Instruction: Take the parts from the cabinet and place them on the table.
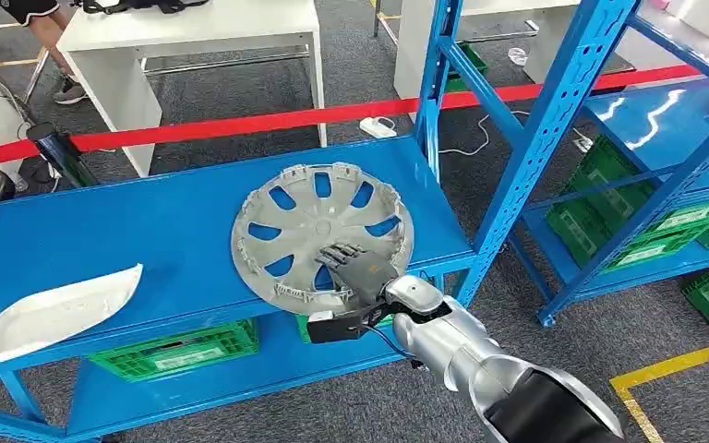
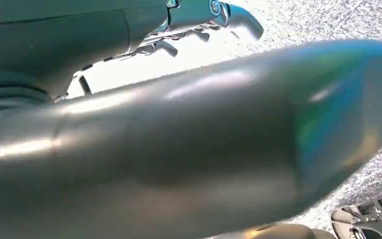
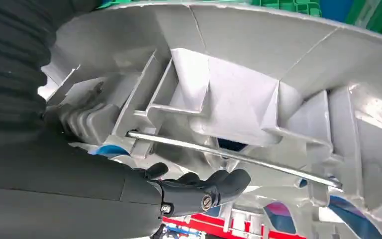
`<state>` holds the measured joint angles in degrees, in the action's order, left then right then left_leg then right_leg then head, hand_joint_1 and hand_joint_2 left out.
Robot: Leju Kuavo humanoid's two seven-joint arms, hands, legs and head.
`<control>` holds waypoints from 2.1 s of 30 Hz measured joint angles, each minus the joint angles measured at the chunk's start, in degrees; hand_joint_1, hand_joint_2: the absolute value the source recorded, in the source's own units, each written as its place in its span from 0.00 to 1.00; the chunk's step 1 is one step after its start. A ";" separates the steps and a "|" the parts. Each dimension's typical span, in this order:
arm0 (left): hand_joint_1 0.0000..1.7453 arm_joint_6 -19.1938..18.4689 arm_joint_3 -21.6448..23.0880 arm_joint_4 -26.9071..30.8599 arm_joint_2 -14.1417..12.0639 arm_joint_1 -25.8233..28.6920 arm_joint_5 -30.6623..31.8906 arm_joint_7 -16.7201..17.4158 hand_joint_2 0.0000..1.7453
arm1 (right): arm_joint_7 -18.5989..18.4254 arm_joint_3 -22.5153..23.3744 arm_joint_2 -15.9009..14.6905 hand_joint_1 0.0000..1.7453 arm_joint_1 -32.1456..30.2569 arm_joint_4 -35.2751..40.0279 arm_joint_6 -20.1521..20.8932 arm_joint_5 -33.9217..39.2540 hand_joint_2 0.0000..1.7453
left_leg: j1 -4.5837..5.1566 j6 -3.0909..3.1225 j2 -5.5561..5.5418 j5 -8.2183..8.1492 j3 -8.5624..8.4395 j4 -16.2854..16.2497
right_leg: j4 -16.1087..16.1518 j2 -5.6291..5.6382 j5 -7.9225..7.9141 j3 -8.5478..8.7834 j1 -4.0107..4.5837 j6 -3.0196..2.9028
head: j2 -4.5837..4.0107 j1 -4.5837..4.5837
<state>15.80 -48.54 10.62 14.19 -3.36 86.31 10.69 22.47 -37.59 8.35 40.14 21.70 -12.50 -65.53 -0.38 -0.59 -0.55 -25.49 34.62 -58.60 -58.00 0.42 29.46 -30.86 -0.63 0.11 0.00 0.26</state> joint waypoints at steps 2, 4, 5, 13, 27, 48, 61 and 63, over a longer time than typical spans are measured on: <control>0.00 0.02 0.00 0.00 0.00 0.00 0.00 -0.04 0.00 | 0.00 -0.02 0.00 0.00 0.00 0.00 0.00 -0.15 1.00 | 0.00 0.00 0.00 0.00 0.00 0.00 | 0.00 0.00 0.00 0.00 0.00 0.00 | 0.00 0.00; 0.00 0.02 0.00 0.00 0.00 0.00 0.00 -0.04 0.00 | 0.00 -0.04 0.00 0.00 0.00 0.00 0.00 -0.26 1.00 | 0.00 0.00 0.00 0.00 0.00 0.00 | 0.00 0.00 0.00 0.00 0.00 0.00 | 0.00 0.00; 0.00 0.02 0.00 0.00 0.00 0.00 0.00 -0.04 0.00 | 0.00 -0.04 0.00 0.00 0.00 0.00 0.00 -0.26 1.00 | 0.00 0.00 0.00 0.00 0.00 0.00 | 0.00 0.00 0.00 0.00 0.00 0.00 | 0.00 0.00; 0.00 0.02 0.00 0.00 0.02 0.00 0.00 -0.04 0.00 | -0.04 -0.13 -0.02 0.15 0.01 0.00 -0.02 -0.31 1.00 | 0.00 0.00 0.00 0.00 0.00 0.00 | 0.00 0.00 0.00 0.00 0.00 0.00 | 0.00 0.00; 0.00 0.00 0.00 0.00 0.00 0.00 0.04 -1.60 0.00 | -1.18 -0.50 -1.29 1.00 1.11 0.00 1.05 -1.33 1.00 | 0.00 0.00 0.01 0.00 -0.06 -0.01 | 0.00 0.00 -0.01 0.05 -0.01 0.01 | 0.00 0.00; 0.00 3.46 -0.07 0.00 -0.46 0.20 -0.57 -2.17 0.00 | -1.68 -0.48 -4.50 1.00 0.92 0.52 -1.09 -1.68 1.00 | 0.01 0.03 0.00 0.02 -0.17 -0.01 | 0.00 -0.03 -0.02 0.17 -0.01 0.04 | 0.00 0.00; 0.00 4.46 -0.13 0.00 -0.52 0.27 -0.50 -3.35 0.00 | -1.73 -0.31 -5.70 1.00 0.46 1.25 -1.97 -1.68 1.00 | 0.00 0.05 0.03 0.07 -0.21 -0.01 | 0.00 -0.03 -0.08 0.18 -0.01 0.08 | 0.00 0.00; 0.00 4.72 -0.13 0.00 -0.52 0.27 -0.41 -3.35 1.00 | -1.73 -0.31 -5.79 1.00 0.43 1.33 -1.99 -1.68 1.00 | 0.00 0.05 0.03 0.07 -0.20 -0.01 | 0.00 -0.03 -0.08 0.18 -0.01 0.08 | 0.00 0.00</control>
<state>20.52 -48.68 10.62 13.66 -3.09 85.90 7.34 20.74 -37.90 2.56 40.57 23.04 -14.49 -67.21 -0.38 -0.54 -0.52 -25.42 34.42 -58.61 -58.00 0.40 29.38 -30.68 -0.64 0.20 0.00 0.26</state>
